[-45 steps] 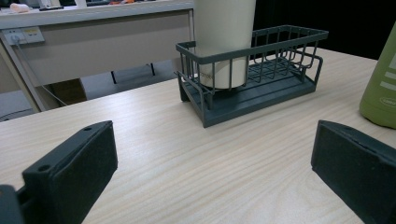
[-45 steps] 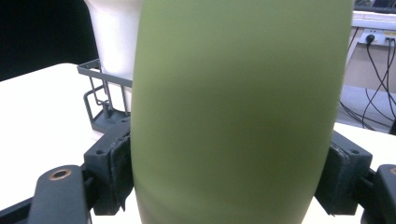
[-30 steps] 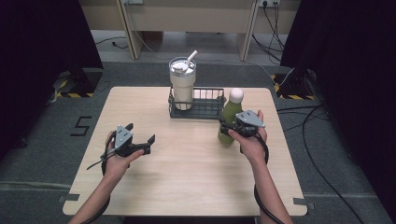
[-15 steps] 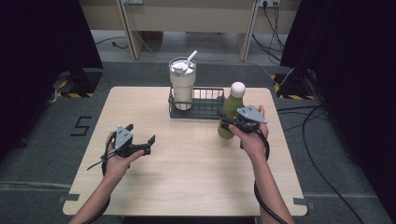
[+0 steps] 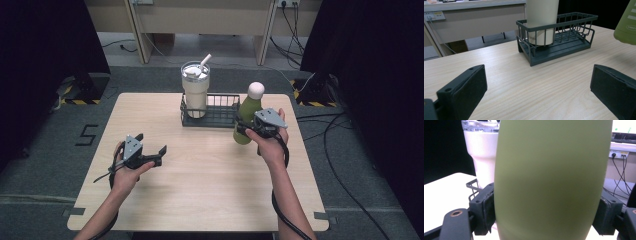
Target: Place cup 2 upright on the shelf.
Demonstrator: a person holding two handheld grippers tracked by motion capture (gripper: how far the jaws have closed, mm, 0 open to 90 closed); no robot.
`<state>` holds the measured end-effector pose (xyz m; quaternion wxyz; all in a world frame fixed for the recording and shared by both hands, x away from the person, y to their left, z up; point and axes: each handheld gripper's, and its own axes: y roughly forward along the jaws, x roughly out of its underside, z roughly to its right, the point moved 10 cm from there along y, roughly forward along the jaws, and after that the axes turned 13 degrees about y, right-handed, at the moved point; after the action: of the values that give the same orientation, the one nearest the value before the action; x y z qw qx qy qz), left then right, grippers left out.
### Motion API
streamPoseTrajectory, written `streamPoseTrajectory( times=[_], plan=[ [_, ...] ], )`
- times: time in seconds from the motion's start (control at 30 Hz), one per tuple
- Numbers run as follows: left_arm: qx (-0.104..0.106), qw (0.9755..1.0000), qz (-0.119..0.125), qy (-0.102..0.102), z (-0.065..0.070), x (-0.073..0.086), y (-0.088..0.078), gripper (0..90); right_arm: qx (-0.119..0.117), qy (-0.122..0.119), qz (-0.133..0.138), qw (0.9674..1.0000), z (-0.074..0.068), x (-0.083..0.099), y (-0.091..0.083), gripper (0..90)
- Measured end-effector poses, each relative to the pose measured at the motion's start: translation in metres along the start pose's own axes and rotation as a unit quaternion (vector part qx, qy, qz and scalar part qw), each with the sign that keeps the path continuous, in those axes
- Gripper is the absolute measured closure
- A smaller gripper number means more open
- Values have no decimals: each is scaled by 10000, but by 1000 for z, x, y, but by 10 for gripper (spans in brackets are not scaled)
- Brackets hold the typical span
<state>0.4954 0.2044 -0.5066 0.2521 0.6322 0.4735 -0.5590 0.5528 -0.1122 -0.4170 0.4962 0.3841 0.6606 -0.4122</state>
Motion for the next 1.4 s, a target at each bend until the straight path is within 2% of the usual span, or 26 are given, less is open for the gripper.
streamPoseTrajectory(
  times=[1.4],
  plan=[
    [3, 10000, -12, -19, 1, 0, 0, 3, 41, 59, 314, 9995, -8, -49, 19, 215]
  ],
)
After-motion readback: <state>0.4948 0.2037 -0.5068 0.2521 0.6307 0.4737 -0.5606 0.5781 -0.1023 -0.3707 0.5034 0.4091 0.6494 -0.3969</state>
